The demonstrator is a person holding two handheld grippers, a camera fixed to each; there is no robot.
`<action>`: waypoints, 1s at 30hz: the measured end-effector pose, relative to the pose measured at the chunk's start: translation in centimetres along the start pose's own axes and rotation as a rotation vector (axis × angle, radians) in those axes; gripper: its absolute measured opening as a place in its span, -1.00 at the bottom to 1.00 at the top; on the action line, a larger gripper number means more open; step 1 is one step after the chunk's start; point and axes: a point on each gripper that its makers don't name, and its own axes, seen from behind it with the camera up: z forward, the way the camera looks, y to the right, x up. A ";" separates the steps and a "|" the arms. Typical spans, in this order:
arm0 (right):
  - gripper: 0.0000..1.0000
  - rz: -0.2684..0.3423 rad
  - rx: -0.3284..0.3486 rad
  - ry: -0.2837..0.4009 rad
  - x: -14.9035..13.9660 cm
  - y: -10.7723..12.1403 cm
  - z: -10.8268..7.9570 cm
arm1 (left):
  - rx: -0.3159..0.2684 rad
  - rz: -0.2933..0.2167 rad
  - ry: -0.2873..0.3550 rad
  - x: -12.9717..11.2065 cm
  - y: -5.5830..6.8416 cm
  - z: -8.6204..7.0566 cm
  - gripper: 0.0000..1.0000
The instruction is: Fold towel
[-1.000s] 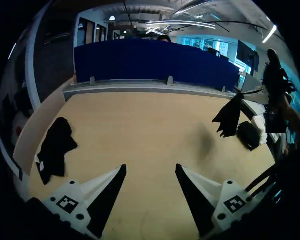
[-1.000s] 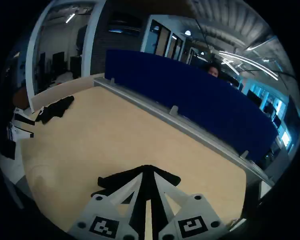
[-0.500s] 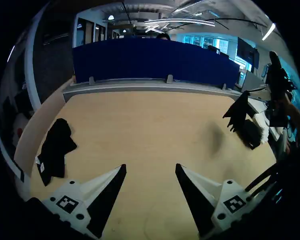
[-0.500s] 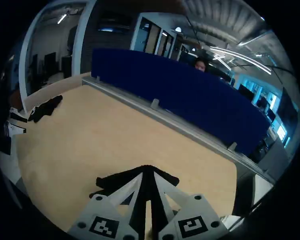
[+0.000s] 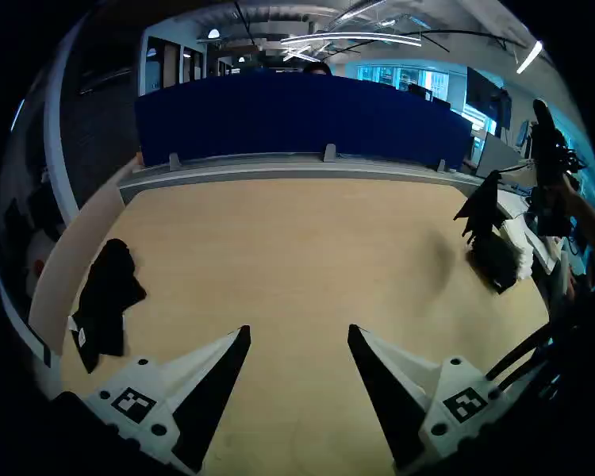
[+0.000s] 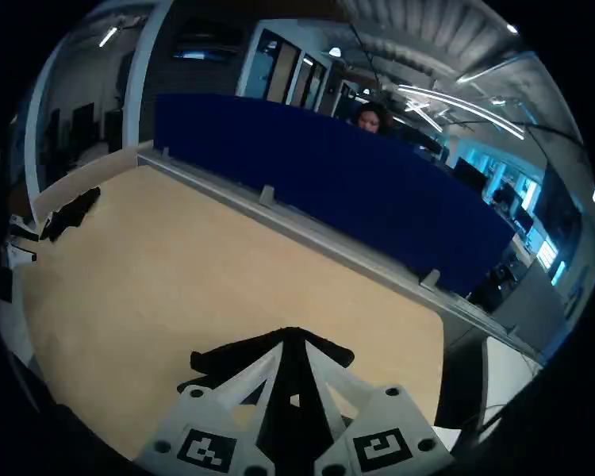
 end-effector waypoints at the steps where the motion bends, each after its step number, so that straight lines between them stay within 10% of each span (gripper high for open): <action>1: -0.91 0.005 -0.005 -0.002 -0.2 0.5 0.0 | -0.001 0.001 0.000 0.0 0.2 0.1 0.82; 30: -0.91 0.092 -0.080 -0.100 -9.7 6.1 -3.9 | -0.037 0.063 -0.020 0.9 4.3 0.9 0.82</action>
